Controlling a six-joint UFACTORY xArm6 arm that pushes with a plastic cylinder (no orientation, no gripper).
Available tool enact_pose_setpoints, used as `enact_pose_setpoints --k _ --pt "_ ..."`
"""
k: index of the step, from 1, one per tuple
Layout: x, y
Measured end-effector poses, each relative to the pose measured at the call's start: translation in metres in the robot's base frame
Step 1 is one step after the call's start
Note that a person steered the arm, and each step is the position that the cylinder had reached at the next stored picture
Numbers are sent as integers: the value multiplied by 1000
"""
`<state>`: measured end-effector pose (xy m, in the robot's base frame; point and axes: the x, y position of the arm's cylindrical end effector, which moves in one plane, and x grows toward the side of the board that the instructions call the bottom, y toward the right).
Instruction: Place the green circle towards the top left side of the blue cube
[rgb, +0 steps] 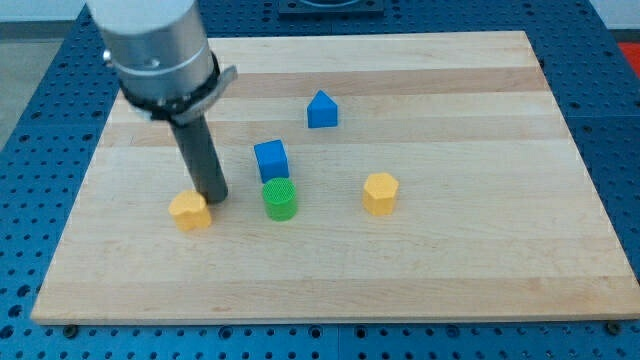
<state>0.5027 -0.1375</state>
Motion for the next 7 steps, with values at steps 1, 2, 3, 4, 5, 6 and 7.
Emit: enact_pose_setpoints --k 1,2,3,4,5,6,7 --pt "41 30" --pt "49 90" --pt "26 118" --pt "12 112" --pt "12 87" --pt "10 66" --pt "0 63"
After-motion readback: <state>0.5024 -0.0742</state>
